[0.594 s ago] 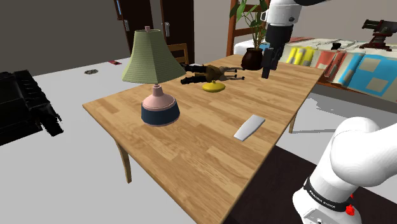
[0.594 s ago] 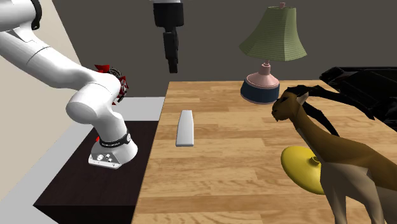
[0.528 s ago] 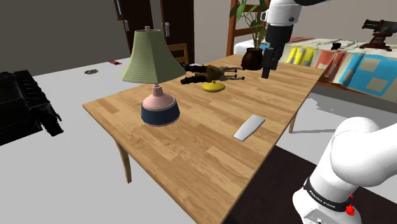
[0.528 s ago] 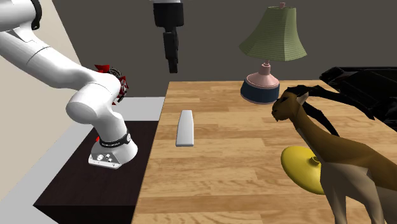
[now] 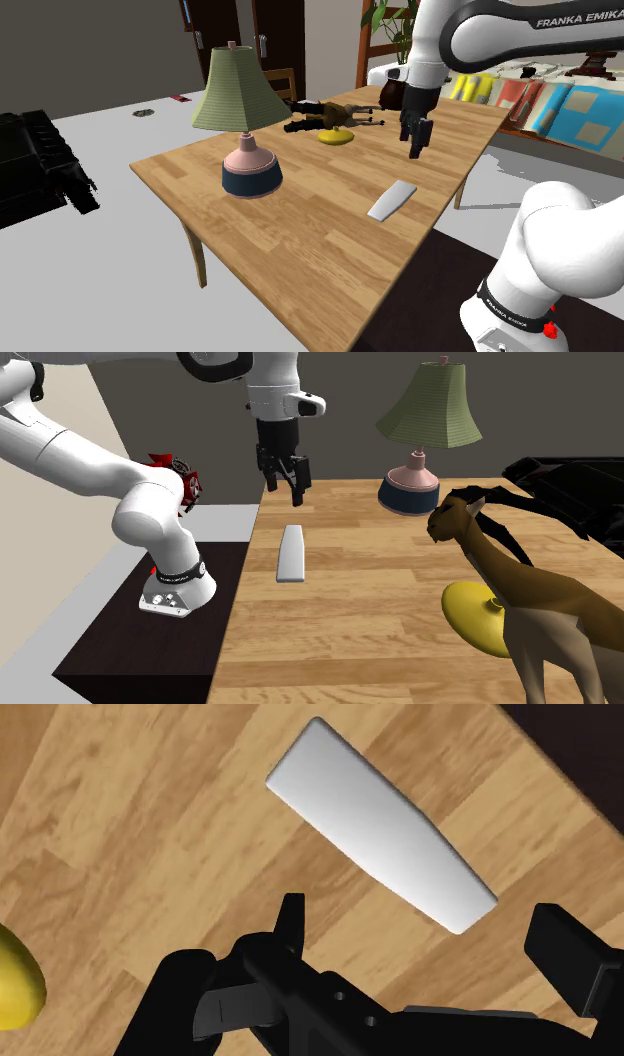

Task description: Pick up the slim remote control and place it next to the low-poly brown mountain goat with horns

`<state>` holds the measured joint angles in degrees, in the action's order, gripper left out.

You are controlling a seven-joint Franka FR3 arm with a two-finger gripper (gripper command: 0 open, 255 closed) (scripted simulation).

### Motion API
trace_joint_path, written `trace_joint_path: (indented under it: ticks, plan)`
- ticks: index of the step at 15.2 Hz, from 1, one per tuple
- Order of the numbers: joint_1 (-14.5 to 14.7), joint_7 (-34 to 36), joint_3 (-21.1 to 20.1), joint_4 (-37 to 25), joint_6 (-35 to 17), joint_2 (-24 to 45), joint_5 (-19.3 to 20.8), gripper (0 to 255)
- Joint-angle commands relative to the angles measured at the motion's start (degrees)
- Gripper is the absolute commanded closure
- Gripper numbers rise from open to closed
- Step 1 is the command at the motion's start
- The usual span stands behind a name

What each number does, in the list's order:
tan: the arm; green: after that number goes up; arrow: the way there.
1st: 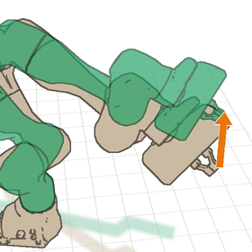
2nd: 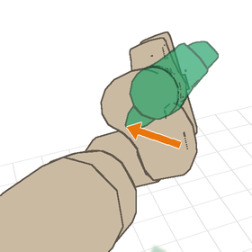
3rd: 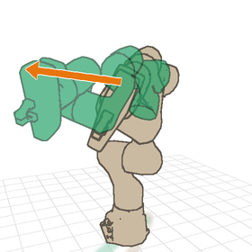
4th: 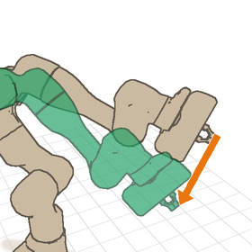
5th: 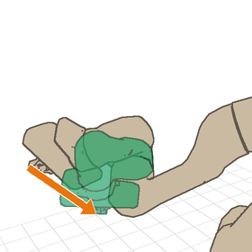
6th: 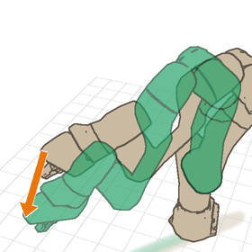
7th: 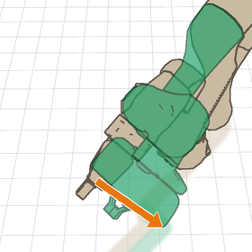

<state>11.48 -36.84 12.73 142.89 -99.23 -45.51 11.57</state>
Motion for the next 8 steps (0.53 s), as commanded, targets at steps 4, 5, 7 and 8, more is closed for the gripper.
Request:
trace_joint_path:
  ticks: [4,5,7,8]
  plan:
    - [6.9,-22.3,7.4,8.1,-8.9,0.4,4.6,0]
    - [8.2,-26.6,8.9,9.6,-10.6,0.7,5.6,0]
    - [10.8,-35.1,12.0,12.4,-14.2,1.4,7.7,0]
    - [12.0,-39.4,13.6,13.7,-16.0,1.9,8.8,0]
